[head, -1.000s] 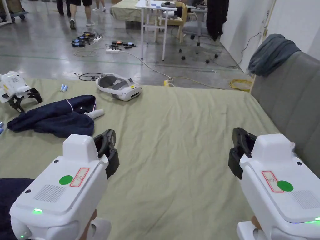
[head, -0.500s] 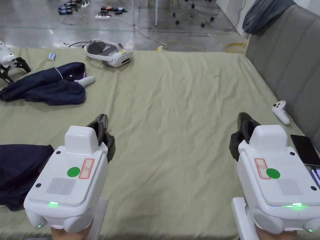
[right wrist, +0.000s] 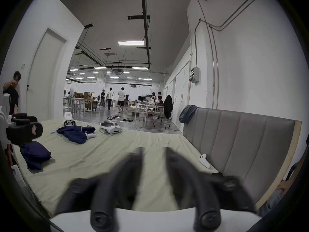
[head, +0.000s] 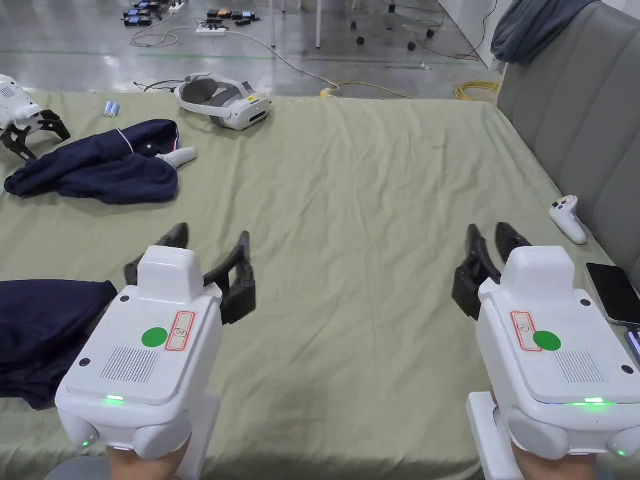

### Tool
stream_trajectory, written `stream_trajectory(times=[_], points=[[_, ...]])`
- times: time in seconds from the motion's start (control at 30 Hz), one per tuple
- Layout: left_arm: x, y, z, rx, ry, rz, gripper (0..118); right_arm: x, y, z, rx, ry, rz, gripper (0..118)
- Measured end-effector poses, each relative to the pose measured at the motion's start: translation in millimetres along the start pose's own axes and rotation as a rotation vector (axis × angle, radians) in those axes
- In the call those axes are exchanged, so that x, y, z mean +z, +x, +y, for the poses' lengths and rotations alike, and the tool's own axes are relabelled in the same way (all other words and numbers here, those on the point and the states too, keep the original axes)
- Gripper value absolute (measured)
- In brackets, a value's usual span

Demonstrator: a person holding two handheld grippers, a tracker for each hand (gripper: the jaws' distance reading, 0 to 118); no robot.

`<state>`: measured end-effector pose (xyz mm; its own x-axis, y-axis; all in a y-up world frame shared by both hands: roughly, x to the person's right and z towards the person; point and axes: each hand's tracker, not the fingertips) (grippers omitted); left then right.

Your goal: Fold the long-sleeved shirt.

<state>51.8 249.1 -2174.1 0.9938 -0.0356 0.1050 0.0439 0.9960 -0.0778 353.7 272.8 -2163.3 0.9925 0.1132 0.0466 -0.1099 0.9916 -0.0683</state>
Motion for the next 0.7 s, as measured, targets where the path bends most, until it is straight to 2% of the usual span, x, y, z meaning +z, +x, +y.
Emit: stream_trajectory(times=[0.03, 0.07, 0.1, 0.13, 0.23, 0.3, 0.7], points=[[0.0, -0.4, 0.8, 0.0, 0.003, 0.003, 84, -0.3, 0.0, 0.6, 0.0, 0.0, -0.001, 47], [0.1, -0.6, 0.9, 0.0, 0.013, 0.009, 103, -0.1, -0.1, 1.0, 0.006, 0.0, -0.013, 84], [0.3, -0.9, 1.2, 0.003, 0.026, 0.014, 109, 0.1, -0.3, 1.1, 0.009, 0.009, -0.031, 107], [1.3, -2.4, 1.9, 0.009, 0.043, 0.01, 111, 1.0, 0.0, 0.9, 0.008, 0.033, -0.051, 118], [1.5, -3.4, 4.3, 0.018, 0.054, 0.027, 111, -0.7, 4.4, 2.6, 0.006, 0.045, -0.061, 118], [0.9, -5.9, 4.4, 0.026, 0.049, 0.027, 111, -2.5, 8.1, 3.3, -0.005, 0.026, -0.032, 118], [0.8, -6.8, 3.1, -0.004, 0.045, 0.019, 111, -4.2, 0.5, 3.8, 0.004, 0.024, -0.023, 118]])
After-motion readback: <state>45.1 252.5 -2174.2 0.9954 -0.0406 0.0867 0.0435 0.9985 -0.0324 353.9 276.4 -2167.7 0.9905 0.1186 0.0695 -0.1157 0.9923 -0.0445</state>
